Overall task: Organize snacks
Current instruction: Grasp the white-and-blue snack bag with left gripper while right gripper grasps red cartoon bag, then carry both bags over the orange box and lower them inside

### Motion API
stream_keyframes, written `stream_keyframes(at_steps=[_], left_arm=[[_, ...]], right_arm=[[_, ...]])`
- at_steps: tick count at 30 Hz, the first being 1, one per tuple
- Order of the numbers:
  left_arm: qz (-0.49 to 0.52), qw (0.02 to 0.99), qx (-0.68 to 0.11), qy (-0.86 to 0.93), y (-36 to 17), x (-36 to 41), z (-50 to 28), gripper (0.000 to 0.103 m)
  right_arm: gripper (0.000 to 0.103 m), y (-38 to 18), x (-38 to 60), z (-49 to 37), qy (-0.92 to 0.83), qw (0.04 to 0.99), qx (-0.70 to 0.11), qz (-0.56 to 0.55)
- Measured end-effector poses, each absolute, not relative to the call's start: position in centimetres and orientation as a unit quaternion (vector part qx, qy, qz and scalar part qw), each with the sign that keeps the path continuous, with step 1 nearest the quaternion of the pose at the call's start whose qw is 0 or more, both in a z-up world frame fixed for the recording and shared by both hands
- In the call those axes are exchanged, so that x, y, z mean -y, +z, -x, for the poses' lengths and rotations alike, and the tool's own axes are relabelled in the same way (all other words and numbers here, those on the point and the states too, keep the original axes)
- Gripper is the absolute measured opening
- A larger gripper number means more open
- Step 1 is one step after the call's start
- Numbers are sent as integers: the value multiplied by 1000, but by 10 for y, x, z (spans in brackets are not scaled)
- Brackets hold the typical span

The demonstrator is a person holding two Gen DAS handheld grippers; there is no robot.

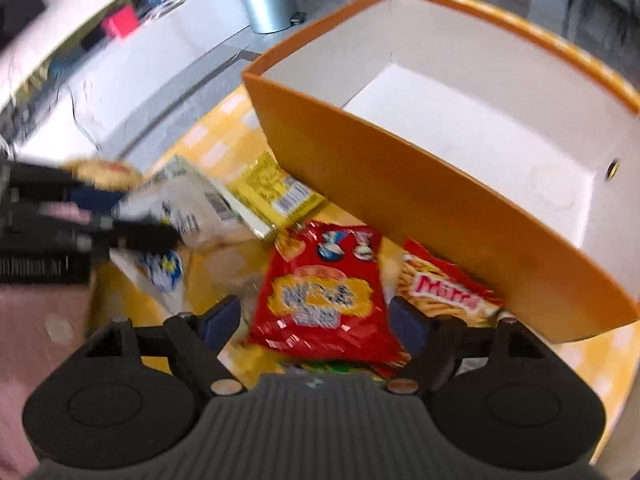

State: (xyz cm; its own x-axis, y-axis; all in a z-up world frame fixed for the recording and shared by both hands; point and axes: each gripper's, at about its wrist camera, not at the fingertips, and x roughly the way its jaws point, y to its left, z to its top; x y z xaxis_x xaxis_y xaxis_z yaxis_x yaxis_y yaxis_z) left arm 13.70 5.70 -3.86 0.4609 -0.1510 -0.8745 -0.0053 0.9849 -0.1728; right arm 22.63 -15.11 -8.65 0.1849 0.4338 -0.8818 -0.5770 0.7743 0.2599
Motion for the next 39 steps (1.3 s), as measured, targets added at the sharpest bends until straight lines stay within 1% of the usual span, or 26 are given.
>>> stream_keyframes(at_steps=[5, 10, 11, 12, 14, 18, 19, 20, 23, 25, 30, 31, 33, 34, 35, 39], left_arm=[[80, 852, -516, -35, -38, -63, -138, 44], [92, 852, -515, -32, -37, -67, -139, 44], [93, 852, -515, -32, -37, -67, -139, 44], [93, 852, -514, -33, -36, -68, -139, 44], [94, 853, -512, -33, -35, -68, -137, 44], [96, 857, -505, -35, -28, -68, -133, 44], [96, 858, -503, -36, -26, -68, -131, 44], [95, 860, -500, -39, -23, -68, -129, 44], [94, 865, -492, -44, -16, -67, -126, 44], [93, 865, -491, -45, -15, -66, -126, 44], [84, 866, -490, -53, -14, -60, -127, 44], [81, 866, -491, -55, -16, -58, -129, 44], [72, 864, -496, -52, -20, -56, -134, 44], [73, 864, -496, -53, -22, -56, -136, 44], [75, 864, -496, -55, -22, -57, -138, 44], [77, 865, -493, -47, -20, -61, -139, 44]], right_arm=[[77, -103, 136, -240, 289, 758, -584, 27], [76, -110, 119, -244, 269, 762, -587, 60], [72, -111, 118, -244, 265, 761, -588, 66], [71, -113, 117, -245, 262, 761, -590, 70], [62, -113, 121, -247, 260, 763, -589, 67], [59, -105, 129, -244, 264, 764, -586, 47], [26, -101, 130, -241, 271, 766, -582, 41], [15, -96, 132, -238, 281, 764, -580, 29], [10, -78, 138, -227, 280, 775, -566, 16], [0, -72, 143, -222, 277, 780, -561, 17], [0, -64, 156, -217, 270, 789, -552, 9], [1, -63, 156, -217, 269, 789, -552, 9], [26, -68, 155, -224, 269, 785, -558, 2], [50, -70, 154, -228, 268, 781, -564, -2], [62, -71, 155, -231, 267, 778, -569, -4], [67, -82, 142, -244, 265, 758, -596, 9]])
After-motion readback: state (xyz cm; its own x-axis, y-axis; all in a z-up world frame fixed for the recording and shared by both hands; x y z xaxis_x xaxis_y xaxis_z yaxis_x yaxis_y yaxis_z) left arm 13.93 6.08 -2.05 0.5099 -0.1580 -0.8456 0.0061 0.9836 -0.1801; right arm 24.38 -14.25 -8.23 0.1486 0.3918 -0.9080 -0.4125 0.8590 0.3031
